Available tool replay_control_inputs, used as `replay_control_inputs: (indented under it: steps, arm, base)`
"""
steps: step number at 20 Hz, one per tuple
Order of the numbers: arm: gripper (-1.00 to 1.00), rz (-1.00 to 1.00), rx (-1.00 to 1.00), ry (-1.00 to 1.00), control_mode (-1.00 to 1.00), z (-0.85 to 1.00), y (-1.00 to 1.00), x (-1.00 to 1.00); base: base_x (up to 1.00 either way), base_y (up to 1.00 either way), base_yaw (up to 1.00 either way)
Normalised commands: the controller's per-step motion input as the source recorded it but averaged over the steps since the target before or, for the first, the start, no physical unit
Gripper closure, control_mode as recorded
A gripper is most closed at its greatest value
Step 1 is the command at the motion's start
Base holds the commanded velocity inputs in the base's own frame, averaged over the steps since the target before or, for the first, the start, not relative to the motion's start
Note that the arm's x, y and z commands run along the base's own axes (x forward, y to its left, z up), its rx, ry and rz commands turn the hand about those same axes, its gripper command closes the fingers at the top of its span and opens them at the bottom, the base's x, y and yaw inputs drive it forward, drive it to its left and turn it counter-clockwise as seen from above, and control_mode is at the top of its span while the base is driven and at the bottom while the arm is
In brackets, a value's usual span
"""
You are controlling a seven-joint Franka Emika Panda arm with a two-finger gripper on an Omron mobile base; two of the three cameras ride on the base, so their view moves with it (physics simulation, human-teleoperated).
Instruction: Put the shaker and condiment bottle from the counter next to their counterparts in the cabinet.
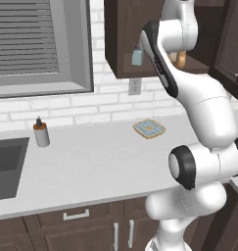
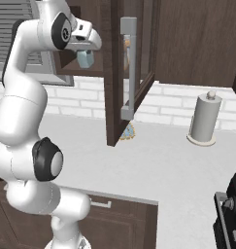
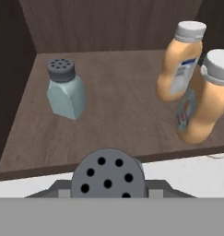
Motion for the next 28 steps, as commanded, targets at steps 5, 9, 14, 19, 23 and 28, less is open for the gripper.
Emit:
replay_control_inputs:
  steps: [5,9,14,19,23,28]
  arm:
    - [1.0,0.15,-0.01,-0.02,-1.0,0.0,0.0,0.37]
    - [1.0,0.16,0.0,0.0,-1.0,0.0,0.0,0.41]
    - [1.0,0.07,-0.03,0.0,-1.0,-0.02,0.0,0.23]
    - [1.0,0.01,-0.06,0.0,-1.0,-0.07,0.0,0.17]
    - [1.0,0.06,0.0,0.0,-1.0,0.0,0.0,0.27]
    - [1.0,0.11,0.02,0.0,-1.0,-0.04,0.0,0.33]
  base:
    - [0.0,0.0,0.0]
    - [0.0,0.0,0.0]
    - [0.0,0.0,0.0]
    - [0.0,0.0,0.0]
    - [0.0,0.0,0.0]
    - [0.0,0.0,0.0]
